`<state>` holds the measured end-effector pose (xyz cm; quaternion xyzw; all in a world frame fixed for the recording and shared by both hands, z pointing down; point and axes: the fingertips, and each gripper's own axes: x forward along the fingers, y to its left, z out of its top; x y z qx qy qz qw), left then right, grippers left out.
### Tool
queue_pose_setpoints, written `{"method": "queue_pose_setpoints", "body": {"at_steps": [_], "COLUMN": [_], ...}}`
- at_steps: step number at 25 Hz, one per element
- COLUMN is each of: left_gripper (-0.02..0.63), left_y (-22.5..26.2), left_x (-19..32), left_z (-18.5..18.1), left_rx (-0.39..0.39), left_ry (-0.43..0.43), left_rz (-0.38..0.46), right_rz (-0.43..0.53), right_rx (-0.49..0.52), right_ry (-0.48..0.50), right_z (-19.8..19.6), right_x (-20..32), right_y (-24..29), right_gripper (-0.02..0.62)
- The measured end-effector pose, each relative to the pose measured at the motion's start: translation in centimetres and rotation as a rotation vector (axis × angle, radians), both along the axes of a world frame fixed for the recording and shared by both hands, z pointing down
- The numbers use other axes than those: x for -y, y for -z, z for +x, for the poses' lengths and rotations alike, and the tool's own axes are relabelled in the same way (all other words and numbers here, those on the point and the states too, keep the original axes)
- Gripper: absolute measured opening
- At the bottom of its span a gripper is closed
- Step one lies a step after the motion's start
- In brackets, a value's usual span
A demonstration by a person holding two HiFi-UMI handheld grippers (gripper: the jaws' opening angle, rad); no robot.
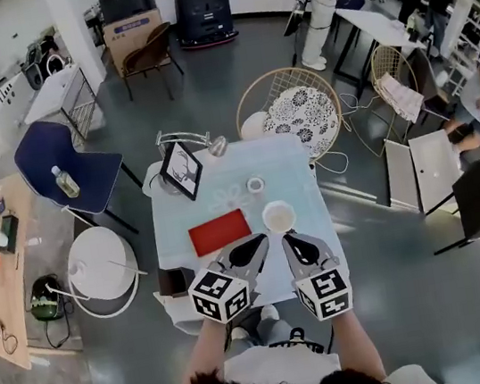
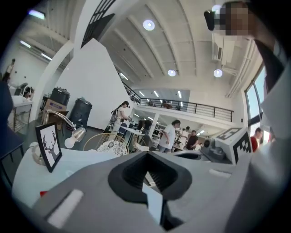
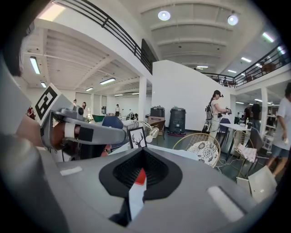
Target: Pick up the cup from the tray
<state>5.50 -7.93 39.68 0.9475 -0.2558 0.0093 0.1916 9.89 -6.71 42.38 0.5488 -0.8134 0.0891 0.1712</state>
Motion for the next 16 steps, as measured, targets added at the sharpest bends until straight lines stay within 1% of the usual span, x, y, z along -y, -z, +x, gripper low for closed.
{"method": "queue_pose_setpoints", "body": {"at_steps": [2,3,5,7,16], "left_gripper": [0.001,0.001,0.001,0.001,0.001], "left_y": [1.3,1.8,2.2,2.1,0.4], "left_x": [-0.2,-0.2,-0.4,-0.6,-1.4], "left_z": [-0.6,-0.8,-1.1,-1.4,-2.1], "left_rx": [-0.063,-0.07,-0.048,-0.029,0.016], "left_ry": [0.007,0.009,0.006,0.003,-0.008], "left_rz": [0.001,0.011,0.04,0.051,0.024], "right_rz": [0.015,0.019,0.024,0.024,0.015], "right_rx": [-0.002,-0.004,-0.008,-0.009,0.0], "right_ry": [-0.004,-0.006,-0.011,-0.017,-0.051], "right_z": [-0.6,-0.8,-1.2,-1.5,-1.7], "right_x": [-0.3,-0.5,-0.7,-1.0,-1.7], "right_y": [0.5,0.6,0.8,0.9,0.9], "right_gripper": [0.023,0.023,0.023,0.023,0.023]}}
